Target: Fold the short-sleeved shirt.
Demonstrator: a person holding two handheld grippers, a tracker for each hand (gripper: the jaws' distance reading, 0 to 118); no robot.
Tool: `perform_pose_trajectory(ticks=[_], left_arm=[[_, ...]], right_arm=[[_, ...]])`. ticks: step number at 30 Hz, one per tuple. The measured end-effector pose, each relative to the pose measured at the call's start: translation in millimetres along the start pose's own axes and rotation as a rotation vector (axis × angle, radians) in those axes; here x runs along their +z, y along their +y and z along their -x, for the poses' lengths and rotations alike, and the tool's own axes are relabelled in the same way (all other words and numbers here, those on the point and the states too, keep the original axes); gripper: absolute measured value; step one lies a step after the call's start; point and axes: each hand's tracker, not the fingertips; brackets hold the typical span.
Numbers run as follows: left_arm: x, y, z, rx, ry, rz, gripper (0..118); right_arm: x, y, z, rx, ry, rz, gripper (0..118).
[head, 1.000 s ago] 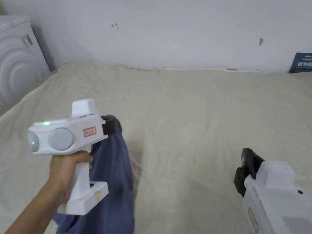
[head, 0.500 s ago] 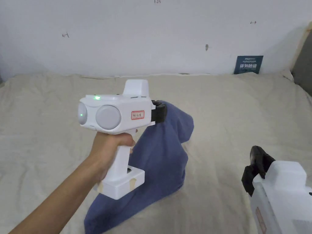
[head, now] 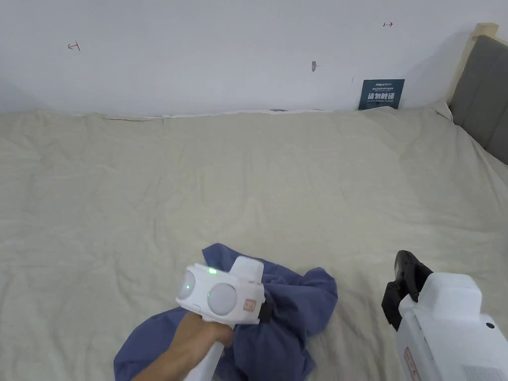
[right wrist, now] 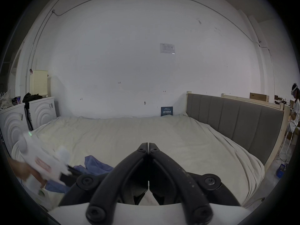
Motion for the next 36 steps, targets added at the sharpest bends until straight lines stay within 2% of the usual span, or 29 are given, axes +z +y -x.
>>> perform_pose_trajectory(ticks=[3, 5, 7, 8, 10, 11, 12, 16, 21, 26, 28, 30, 32, 33, 34, 35, 36], left_arm=[[-28.2, -21.2, 6.9, 0.045, 0.048, 0.08, 4], [-30.0, -27.2, 10.1, 0.08, 0.034, 0.026, 4], [-20.0, -26.5, 9.7, 0.136, 0.031, 0.001, 12], [-16.9, -25.0, 9.8, 0.14, 0.026, 0.001, 23], [-8.6, -20.6, 11.6, 0.152, 0.015, -0.014, 86], [-2.0, -18.5, 10.9, 0.162, 0.014, -0.027, 111], [7.9, -16.4, 9.8, 0.164, 0.012, -0.057, 118], [63.3, -6.7, 7.3, 0.154, 0.029, -0.243, 110], [138.4, -8.3, 18.5, 0.139, 0.161, -0.542, 110], [189.8, -21.3, 42.6, 0.151, 0.311, -0.744, 109], [201.9, -33.4, 54.2, 0.14, 0.383, -0.828, 103], [208.8, -42.2, 65.0, 0.151, 0.451, -0.86, 87], [214.4, -52.7, 74.8, 0.169, 0.499, -0.896, 76], [216.9, -58.5, 79.2, 0.184, 0.519, -0.914, 67], [217.0, -61.8, 83.3, 0.186, 0.527, -0.927, 53], [217.4, -65.5, 86.0, 0.19, 0.538, -0.933, 33], [217.4, -68.1, 88.2, 0.192, 0.559, -0.933, 5]], right_arm=[[-1.5, -2.8, 3.2, 0.002, 0.012, 0.014, 1], [-0.4, -3.7, 5.0, 0.008, 0.016, 0.02, 1], [0.2, -3.7, 6.0, 0.013, 0.02, 0.022, 1], [0.8, -3.8, 6.2, 0.015, 0.021, 0.021, 1], [1.4, -2.2, 7.6, 0.017, 0.023, 0.02, 1], [2.4, -0.9, 8.8, 0.013, 0.023, 0.017, 1], [5.0, 1.8, 11.5, 0.007, 0.025, 0.011, 1], [8.6, 10.8, 17.7, 0.011, 0.025, -0.007, 1], [14.5, 29.0, 22.7, 0.004, 0.02, -0.045, 1], [15.7, 49.0, 26.3, 0.013, 0.018, -0.096, 1], [17.1, 57.4, 31.4, 0.026, 0.015, -0.113, 1], [17.7, 62.9, 34.8, 0.035, 0.011, -0.12, 1], [17.2, 65.1, 36.0, 0.04, 0.015, -0.134, 1], [16.5, 66.1, 36.7, 0.043, 0.017, -0.14, 1], [16.5, 67.1, 38.0, 0.045, 0.019, -0.143, 1], [16.7, 68.1, 39.2, 0.046, 0.023, -0.145, 1], [16.4, 68.6, 39.9, 0.045, 0.027, -0.148, 1]])
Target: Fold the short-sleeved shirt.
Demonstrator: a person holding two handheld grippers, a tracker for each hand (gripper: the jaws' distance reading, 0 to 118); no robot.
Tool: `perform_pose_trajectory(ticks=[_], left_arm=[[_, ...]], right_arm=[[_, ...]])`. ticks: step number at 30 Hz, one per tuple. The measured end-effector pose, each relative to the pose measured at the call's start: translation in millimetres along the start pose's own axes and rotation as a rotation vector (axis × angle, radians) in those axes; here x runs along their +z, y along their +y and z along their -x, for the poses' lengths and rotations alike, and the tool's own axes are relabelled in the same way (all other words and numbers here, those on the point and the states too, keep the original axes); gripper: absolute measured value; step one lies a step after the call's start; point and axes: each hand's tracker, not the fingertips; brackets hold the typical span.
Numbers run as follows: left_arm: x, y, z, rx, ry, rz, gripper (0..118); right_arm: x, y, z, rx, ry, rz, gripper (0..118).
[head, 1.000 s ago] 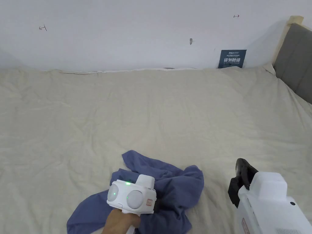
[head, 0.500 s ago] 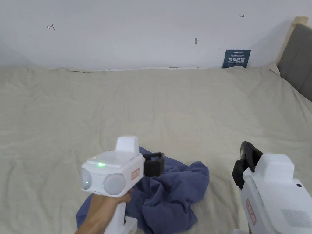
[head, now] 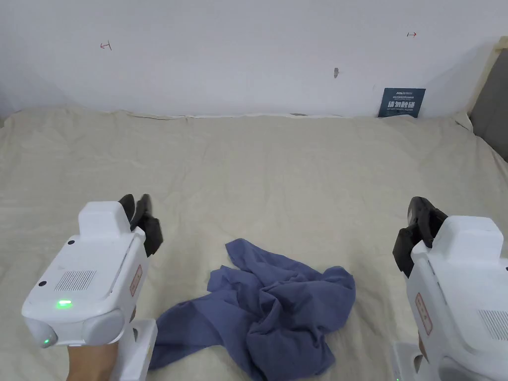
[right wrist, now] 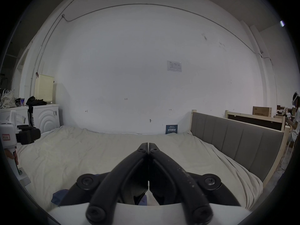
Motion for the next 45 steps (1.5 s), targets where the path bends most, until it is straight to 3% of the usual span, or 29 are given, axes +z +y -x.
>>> perform_pose_trajectory(ticks=[1, 10, 18, 25, 29, 31, 32, 33, 34, 35, 37, 41, 44, 45], left_arm=[[0.1, -1.0, 2.2, -0.015, 0.025, 0.008, 0], [-5.5, -1.0, 13.5, 0.022, 0.007, 0.089, 0], [-19.0, -42.9, 22.7, 0.076, -0.064, 0.413, 0], [-29.9, -113.1, 34.0, 0.233, -0.105, 0.765, 0], [-30.6, -139.8, 31.8, 0.212, -0.079, 0.831, 1], [-29.5, -146.3, 25.5, 0.196, -0.078, 0.852, 20], [-31.1, -148.9, 24.4, 0.201, -0.079, 0.859, 43], [-33.2, -150.7, 23.4, 0.203, -0.078, 0.868, 81], [-38.2, -157.0, 25.9, 0.206, -0.072, 0.876, 104], [-40.2, -159.7, 25.1, 0.209, -0.059, 0.877, 115], [-42.4, -161.4, 22.3, 0.202, -0.014, 0.847, 106], [-51.9, -172.7, 14.6, 0.165, -0.014, 0.902, 57], [-51.3, -185.5, 6.6, 0.083, 0.028, 0.882, 44], [-49.3, -184.8, 3.6, 0.072, 0.025, 0.873, 25]], right_arm=[[-1.1, -0.6, 0.0, 0.001, 0.003, -0.002, 1], [-2.7, -1.9, 5.4, 0.004, 0.019, 0.004, 1], [-4.2, -12.3, 2.4, 0.002, 0.022, 0.028, 1], [-7.5, -21.0, 3.9, -0.003, 0.03, 0.062, 1], [-11.4, -28.4, 1.1, -0.012, 0.035, 0.08, 1], [-13.3, -30.6, 0.7, -0.011, 0.037, 0.088, 1], [-13.7, -31.2, 1.0, -0.009, 0.038, 0.091, 1], [-14.0, -31.9, 1.0, -0.009, 0.038, 0.093, 1], [-14.7, -32.7, 0.6, -0.01, 0.038, 0.095, 1], [-15.3, -33.2, 0.0, -0.012, 0.039, 0.099, 1], [-14.7, -32.6, 1.2, -0.013, 0.037, 0.104, 1], [-18.3, -36.5, -2.9, -0.013, 0.032, 0.118, 1], [-23.1, -43.0, -7.3, -0.013, 0.026, 0.131, 1], [-25.1, -45.5, -9.1, -0.013, 0.026, 0.139, 1]])
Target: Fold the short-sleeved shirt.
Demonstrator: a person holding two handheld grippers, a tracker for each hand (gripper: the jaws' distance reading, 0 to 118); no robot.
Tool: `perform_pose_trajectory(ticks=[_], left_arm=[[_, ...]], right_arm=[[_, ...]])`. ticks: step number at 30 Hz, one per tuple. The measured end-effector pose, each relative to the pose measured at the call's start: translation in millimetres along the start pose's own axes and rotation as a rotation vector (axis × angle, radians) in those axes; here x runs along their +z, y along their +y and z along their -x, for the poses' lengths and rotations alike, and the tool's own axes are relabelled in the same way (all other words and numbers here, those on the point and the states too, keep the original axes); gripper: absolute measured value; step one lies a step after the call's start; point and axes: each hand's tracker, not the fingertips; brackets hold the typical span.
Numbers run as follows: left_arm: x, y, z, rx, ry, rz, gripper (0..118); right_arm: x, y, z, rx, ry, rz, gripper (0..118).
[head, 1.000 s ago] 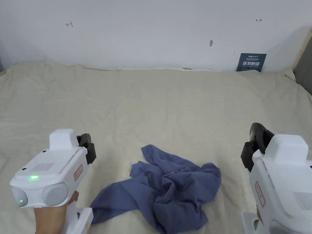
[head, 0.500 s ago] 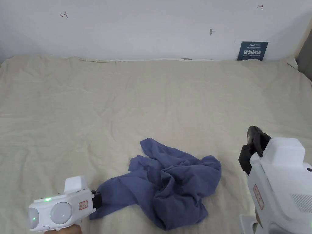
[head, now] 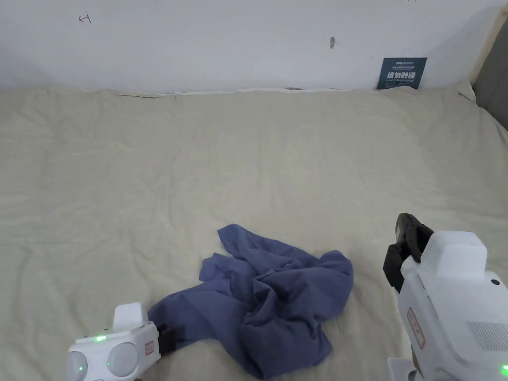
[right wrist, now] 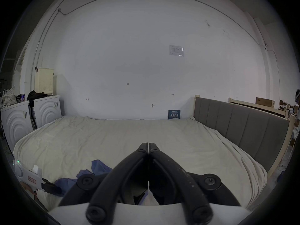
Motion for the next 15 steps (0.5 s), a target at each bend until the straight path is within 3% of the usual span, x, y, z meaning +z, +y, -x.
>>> perform_pose_trajectory(ticks=[1, 3, 8, 9, 11, 15], left_arm=[[3.4, -1.5, -4.6, -0.019, 0.02, -0.005, 8], [4.5, -0.2, -7.2, -0.036, -0.055, 0.004, 7], [21.9, 6.8, -11.7, -0.075, -0.07, -0.052, 7], [28.1, 9.2, -10.6, -0.062, -0.09, -0.07, 7], [41.2, 16.5, -6.3, -0.044, -0.145, -0.106, 7], [54.8, 29.8, -0.8, -0.052, -0.179, -0.138, 7]], right_arm=[[-2.9, -2.5, -1.4, -0.001, -0.002, 0.01, 1], [-9.2, -7.3, -2.0, -0.001, -0.007, 0.042, 1], [-46.8, -27.4, -7.0, -0.029, 0.005, 0.222, 2], [-56.4, -31.9, -8.5, -0.039, 0.006, 0.252, 7], [-83.5, -40.9, -11.4, -0.047, 0.026, 0.344, 28], [-144.4, -59.9, -15.6, -0.059, 0.054, 0.525, 108]])
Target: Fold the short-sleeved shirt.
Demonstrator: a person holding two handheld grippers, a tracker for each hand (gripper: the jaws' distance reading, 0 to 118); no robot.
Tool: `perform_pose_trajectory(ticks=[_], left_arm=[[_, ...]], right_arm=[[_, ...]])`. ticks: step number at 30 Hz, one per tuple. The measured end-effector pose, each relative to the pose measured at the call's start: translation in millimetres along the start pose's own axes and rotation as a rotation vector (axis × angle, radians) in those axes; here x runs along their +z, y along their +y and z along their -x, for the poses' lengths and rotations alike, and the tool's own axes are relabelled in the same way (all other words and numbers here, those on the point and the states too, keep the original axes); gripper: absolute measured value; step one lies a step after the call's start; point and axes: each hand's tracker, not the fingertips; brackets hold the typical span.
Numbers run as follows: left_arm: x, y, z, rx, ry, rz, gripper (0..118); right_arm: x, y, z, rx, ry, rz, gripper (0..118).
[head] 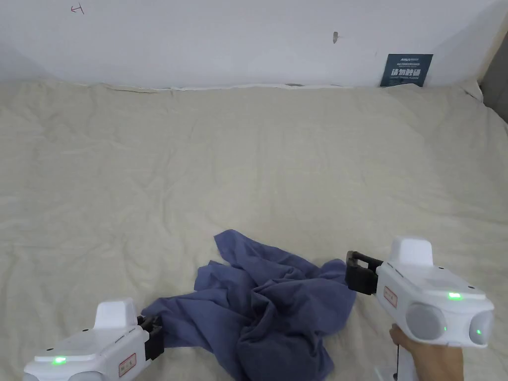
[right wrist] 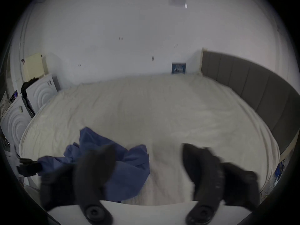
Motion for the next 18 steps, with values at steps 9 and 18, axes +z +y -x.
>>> perform_pose_trajectory(ticks=[9, 18], left_arm=[[-6.8, 3.9, 3.6, -0.021, -0.041, 0.0, 7], [-5.5, 1.0, 4.1, 0.017, -0.058, 0.003, 7]], right_arm=[[-101.6, 6.9, 9.7, 0.009, 0.037, 0.263, 65], [-62.5, 1.4, 21.5, -0.012, 0.084, 0.257, 5]])
